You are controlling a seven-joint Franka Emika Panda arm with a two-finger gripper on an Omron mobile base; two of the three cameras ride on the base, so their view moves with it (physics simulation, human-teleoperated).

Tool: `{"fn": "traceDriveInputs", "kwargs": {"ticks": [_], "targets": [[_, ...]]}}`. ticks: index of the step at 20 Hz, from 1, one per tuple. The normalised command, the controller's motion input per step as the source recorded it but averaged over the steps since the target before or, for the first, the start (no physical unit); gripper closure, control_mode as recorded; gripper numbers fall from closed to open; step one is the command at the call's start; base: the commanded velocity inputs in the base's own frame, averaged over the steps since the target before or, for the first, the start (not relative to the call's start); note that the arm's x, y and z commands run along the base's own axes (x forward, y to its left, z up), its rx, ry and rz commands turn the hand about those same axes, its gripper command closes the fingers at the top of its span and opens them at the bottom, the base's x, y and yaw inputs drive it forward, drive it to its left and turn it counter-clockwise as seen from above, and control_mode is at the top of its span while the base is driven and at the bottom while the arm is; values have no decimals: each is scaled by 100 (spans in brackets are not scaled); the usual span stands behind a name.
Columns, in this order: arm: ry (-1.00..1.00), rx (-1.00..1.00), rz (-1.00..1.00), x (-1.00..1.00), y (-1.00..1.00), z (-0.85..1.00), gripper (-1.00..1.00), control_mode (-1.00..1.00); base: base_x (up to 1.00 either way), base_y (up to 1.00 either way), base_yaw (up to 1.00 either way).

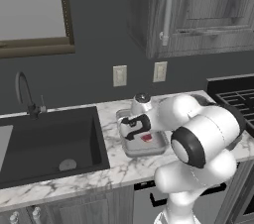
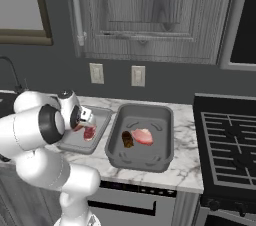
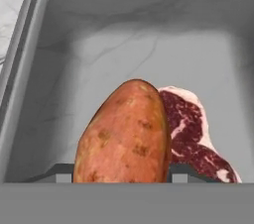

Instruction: Place one sweet potato and one steak in each tupperware on the nearby counter, to pack two identical lunches.

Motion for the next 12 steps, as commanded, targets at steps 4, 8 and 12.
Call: {"fn": "traceDriveInputs", "kwargs": {"ticks": [4, 8, 12], "targets": [[4, -3, 2, 17, 13, -24, -100, -100, 0, 0, 0], [1, -4, 2, 1, 10, -16, -100, -100, 0, 0, 0], [0, -2, 1, 1, 3, -8, -100, -100, 0, 0, 0]]}}
